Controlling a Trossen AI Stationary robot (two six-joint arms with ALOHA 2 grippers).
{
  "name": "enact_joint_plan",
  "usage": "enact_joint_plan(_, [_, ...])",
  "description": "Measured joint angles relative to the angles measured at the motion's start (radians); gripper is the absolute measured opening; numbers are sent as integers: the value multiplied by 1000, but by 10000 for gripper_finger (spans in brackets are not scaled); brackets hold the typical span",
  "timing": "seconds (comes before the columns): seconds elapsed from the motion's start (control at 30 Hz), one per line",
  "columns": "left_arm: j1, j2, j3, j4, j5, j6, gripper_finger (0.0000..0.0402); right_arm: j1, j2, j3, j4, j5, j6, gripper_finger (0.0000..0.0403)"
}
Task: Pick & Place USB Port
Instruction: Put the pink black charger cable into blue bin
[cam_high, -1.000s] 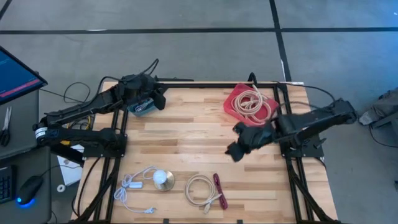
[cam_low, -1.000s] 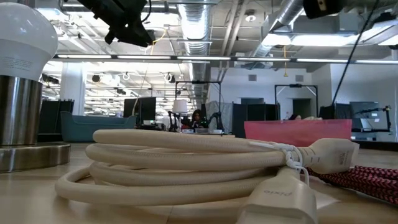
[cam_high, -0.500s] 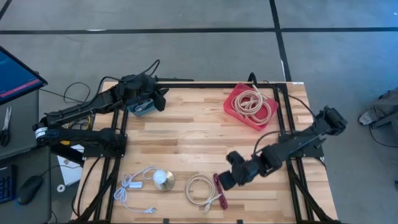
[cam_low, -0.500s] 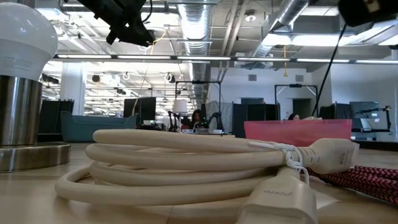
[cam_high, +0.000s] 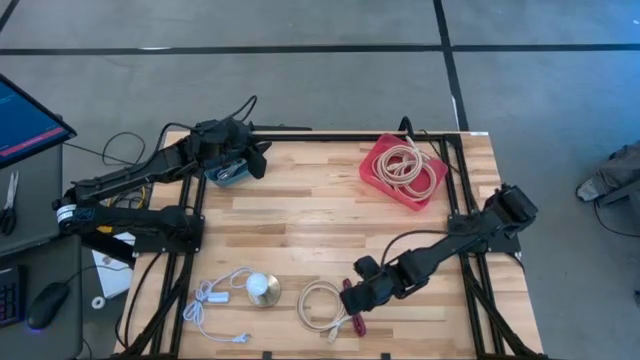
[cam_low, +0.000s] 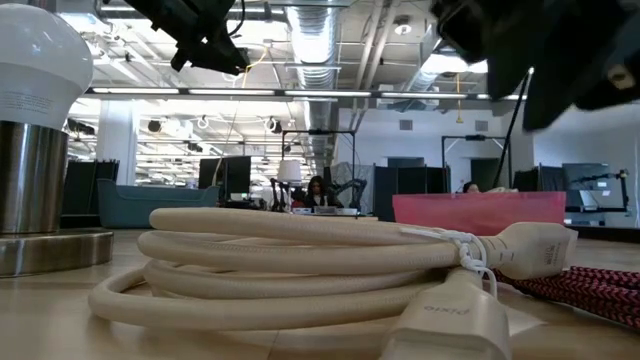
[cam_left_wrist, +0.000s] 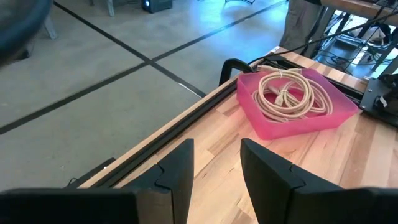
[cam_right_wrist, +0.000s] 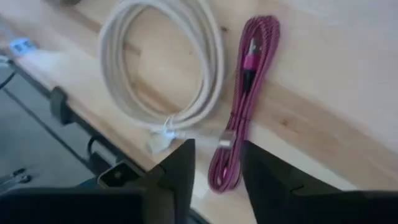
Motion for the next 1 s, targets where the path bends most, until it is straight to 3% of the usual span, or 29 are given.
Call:
enact_joint_plan(0.3, [0, 0, 0, 0, -1, 0, 131, -2, 83, 0, 25, 0, -1, 202])
enact_joint_plan(0.53, [0, 0, 0, 0, -2, 0, 131, -8, 146, 0, 58, 0, -4, 217])
enact_joint_plan(0.73, [0, 0, 0, 0, -2, 0, 131, -8, 200, 0, 77, 0, -4, 180])
enact_joint_plan(1.0, [0, 0, 0, 0, -2, 19, 131, -8, 203, 0, 83, 3, -11, 71])
